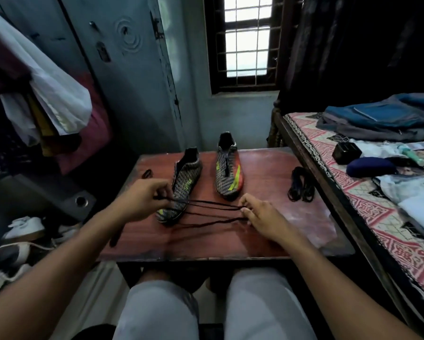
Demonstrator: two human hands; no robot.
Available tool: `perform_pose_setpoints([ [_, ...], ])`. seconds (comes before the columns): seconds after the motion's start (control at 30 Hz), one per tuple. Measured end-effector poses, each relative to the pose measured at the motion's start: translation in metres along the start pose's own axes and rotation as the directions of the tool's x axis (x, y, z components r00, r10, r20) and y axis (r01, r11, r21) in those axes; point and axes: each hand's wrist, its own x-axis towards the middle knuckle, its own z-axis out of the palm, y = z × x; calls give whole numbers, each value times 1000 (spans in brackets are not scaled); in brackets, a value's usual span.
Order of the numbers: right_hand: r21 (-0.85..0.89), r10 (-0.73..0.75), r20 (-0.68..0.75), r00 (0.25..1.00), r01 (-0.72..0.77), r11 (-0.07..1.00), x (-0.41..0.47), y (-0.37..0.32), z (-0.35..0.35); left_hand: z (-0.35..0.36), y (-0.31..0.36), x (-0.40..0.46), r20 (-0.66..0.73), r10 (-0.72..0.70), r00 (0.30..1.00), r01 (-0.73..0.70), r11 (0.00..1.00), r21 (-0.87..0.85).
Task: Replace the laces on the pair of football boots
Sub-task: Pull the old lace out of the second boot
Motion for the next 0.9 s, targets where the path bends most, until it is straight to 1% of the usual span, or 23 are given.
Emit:
perform_pose_setpoints([
  [0.1, -116, -22, -20, 1000, 19, 993, 0, 12, 1, 28, -30, -35, -48, 2, 999, -1, 1000, 6],
  [0.17, -148, -44, -41, 998, 38, 988, -3, 13, -3, 39, -40, -50, -78, -15, 997, 12, 999, -36],
  [0.23, -146, -43, -68, 997, 33, 989, -3, 12, -5, 49, -46, -57, -80, -25, 996, 19, 997, -75],
  [0.37, -147, 18, -73, 997, -28, 989, -1, 12, -4, 64, -47, -62, -101, 2, 995, -13, 995, -102],
  [0.5, -140, -3, -92, 996, -10, 990, -3, 10, -8, 68, -46, -65, -140, -48, 989, 26, 988, -153],
  [0.57, -103, 9, -93, 996, -19, 994, -1, 6, -9, 70, -46, -69, -138, -71, 988, 47, 984, -172],
  [0.73, -27, -7, -54, 998, 6, 1000, 26, -19, 1, 75, -47, -76, -147, -85, 986, 53, 976, -210],
  [0.8, -88, -5, -20, 1000, 3, 996, 40, -23, 10, 78, -48, -79, -164, -98, 982, 62, 975, -211],
  [0.9, -267, -17, 115, 993, 47, 963, 53, -19, 25, 81, -48, -84, -185, -131, 974, 87, 970, -228],
])
